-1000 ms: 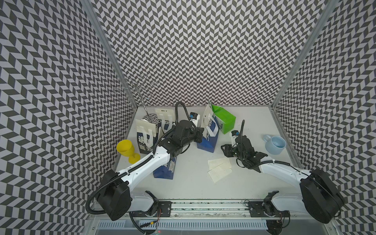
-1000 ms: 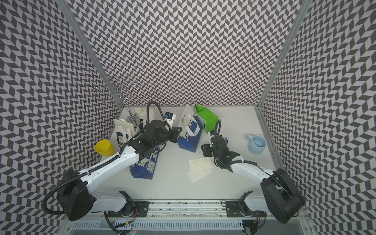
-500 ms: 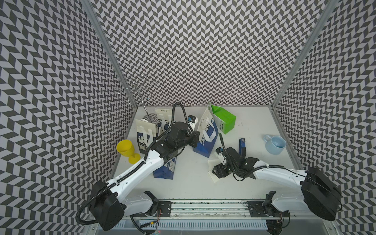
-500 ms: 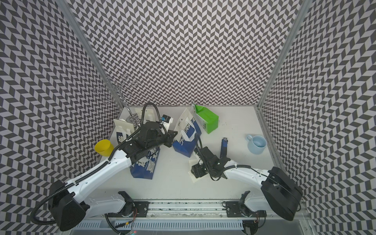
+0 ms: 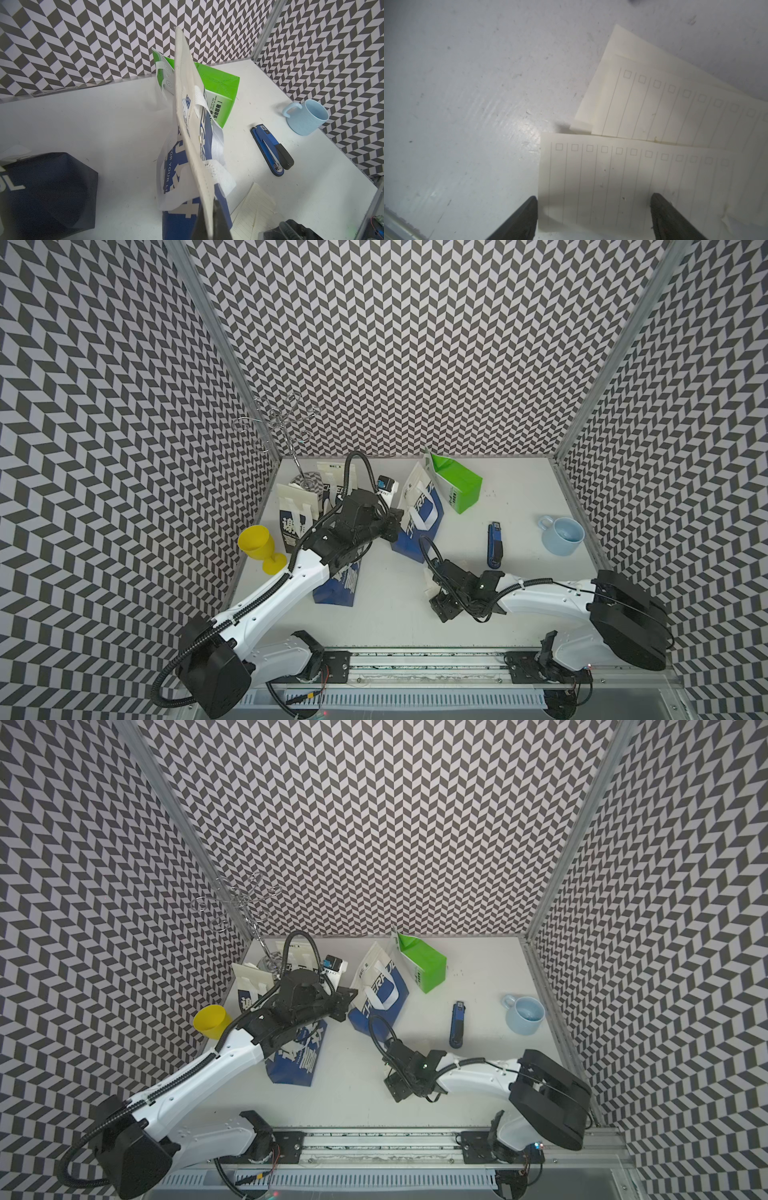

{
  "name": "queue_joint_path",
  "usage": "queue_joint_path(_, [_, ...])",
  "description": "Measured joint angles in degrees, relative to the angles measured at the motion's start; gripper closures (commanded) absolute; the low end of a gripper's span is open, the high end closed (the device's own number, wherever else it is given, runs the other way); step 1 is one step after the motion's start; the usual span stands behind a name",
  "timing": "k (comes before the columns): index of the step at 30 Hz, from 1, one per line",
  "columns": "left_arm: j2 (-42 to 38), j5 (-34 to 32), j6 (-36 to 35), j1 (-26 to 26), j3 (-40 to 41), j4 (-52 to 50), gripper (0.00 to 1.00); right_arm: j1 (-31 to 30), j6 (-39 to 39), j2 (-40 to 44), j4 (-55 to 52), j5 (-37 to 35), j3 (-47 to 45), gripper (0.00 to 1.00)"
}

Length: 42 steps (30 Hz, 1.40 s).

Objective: Staple the receipts to the bags
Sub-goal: Pick up the receipt from the center of the board.

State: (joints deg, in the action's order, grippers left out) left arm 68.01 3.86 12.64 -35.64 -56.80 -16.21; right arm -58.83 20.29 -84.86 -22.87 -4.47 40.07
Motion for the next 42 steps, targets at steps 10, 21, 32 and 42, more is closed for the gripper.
queue_joint_path(10, [-0.2, 0.9, 0.1, 0.4, 0.7, 0.8, 1.0, 0.1, 0.4, -3.7, 0.7, -3.8, 2.6, 0.78])
queue_joint_path(21, [-0.4, 5.6, -0.1, 1.6, 0.9, 1.3, 1.0, 1.5, 1.0, 4.0, -4.0, -0.9, 2.7, 0.93])
queue_joint_path(32, [-4.5, 19.3, -0.4, 7.0, 4.4, 3.2, 0.92, 16.6, 1.9, 18.9, 4.3, 7.6, 9.7, 0.95])
queue_joint_path(42, [-4.1, 24.4, -1.2, 8.9, 5.1, 7.5, 0.46, 18.1, 3.3, 6.2, 17.5, 14.9, 22.2, 0.95])
